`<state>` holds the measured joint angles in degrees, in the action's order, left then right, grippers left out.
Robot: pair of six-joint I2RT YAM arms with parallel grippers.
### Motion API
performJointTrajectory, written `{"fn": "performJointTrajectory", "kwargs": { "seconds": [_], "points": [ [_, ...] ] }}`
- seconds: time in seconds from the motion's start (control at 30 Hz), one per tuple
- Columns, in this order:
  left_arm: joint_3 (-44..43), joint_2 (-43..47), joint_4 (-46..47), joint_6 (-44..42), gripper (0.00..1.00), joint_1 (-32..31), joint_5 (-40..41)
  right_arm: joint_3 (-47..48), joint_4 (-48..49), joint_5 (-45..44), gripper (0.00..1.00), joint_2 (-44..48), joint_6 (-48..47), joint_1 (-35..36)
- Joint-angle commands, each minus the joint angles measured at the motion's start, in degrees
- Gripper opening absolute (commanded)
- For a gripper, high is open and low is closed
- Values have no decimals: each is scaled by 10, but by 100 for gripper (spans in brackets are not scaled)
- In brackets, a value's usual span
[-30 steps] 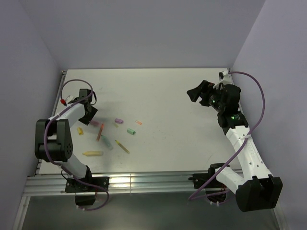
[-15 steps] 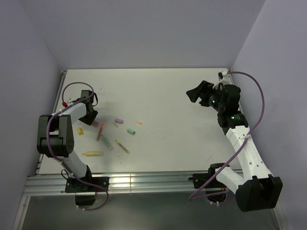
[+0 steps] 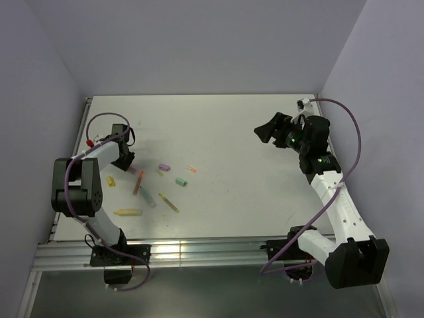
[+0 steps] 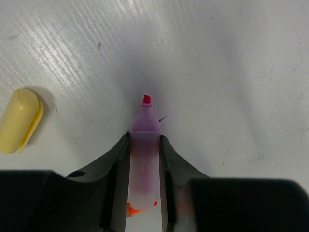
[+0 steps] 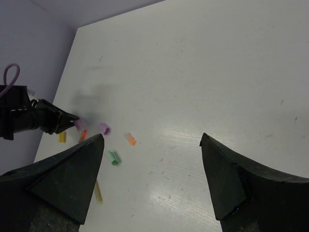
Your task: Insert the pens into the pen caps
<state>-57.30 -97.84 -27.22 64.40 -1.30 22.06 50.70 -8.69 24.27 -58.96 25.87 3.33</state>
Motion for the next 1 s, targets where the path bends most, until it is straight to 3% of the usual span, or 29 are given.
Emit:
{"fn": "performJointTrajectory", "kwargs": {
  "seconds": [0.0,0.2,0.43,0.73,0.97],
  "points": [
    [-18,51,0,-35,0,-1,-17,28,21,53,88,-8,-6,1],
    [-53,142,-29,-91,0,-26,-14,49,37,122,81,-42,4,38],
    [-104,201,-49,-82,0,-140,-17,67,75,152,80,-53,31,127],
    [-195,180,-47,-52,0,-272,-41,101,105,140,71,-125,35,218],
    [-237,164,-55,-42,0,-332,-26,139,142,127,67,-198,44,252]
  ]
}}
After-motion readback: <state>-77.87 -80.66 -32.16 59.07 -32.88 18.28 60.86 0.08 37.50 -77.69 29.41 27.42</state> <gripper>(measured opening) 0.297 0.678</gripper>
